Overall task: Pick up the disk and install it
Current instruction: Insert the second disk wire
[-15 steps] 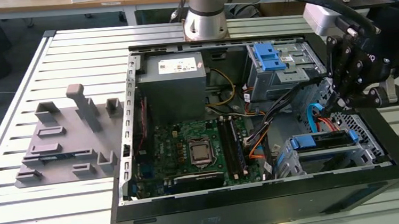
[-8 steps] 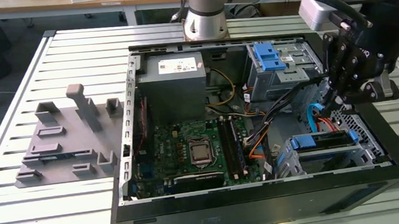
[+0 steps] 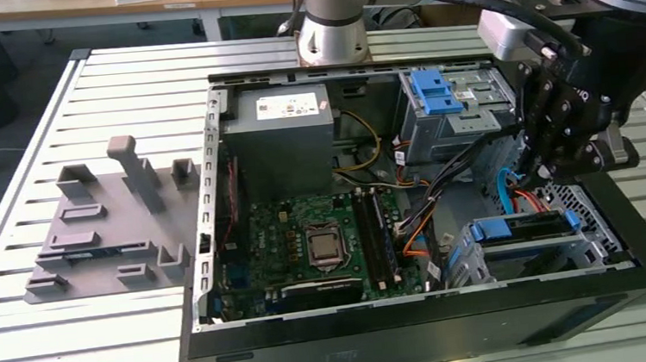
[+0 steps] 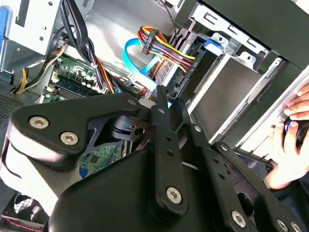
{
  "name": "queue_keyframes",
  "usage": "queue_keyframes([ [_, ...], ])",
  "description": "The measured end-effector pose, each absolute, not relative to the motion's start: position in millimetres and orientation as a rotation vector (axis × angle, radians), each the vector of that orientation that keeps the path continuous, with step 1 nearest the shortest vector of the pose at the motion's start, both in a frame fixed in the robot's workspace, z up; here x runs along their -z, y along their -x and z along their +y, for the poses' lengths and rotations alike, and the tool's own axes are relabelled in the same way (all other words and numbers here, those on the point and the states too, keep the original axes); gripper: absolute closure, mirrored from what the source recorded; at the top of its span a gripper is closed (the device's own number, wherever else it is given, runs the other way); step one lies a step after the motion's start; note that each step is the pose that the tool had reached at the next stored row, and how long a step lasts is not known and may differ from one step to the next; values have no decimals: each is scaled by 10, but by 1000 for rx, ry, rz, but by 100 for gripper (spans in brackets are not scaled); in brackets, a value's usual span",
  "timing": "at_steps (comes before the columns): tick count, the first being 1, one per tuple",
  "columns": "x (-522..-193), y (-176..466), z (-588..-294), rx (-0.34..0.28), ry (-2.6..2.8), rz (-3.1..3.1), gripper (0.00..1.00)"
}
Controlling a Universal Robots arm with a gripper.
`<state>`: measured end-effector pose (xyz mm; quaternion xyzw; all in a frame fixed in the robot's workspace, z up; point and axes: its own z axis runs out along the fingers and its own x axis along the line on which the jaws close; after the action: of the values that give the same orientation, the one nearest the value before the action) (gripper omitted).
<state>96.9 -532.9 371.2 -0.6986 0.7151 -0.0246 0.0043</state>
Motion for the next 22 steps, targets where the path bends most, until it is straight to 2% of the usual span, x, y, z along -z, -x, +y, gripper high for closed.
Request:
queue_keyframes([
  [10,-3610,-980,-5325,73,2198,2250,75],
  [12,-3606,-982,-5325,74,2198,2249,76],
  [13,-3604,-982,-5325,73,2198,2249,84],
  [22,-3546,-955,-5383,88,2182,2223,84],
])
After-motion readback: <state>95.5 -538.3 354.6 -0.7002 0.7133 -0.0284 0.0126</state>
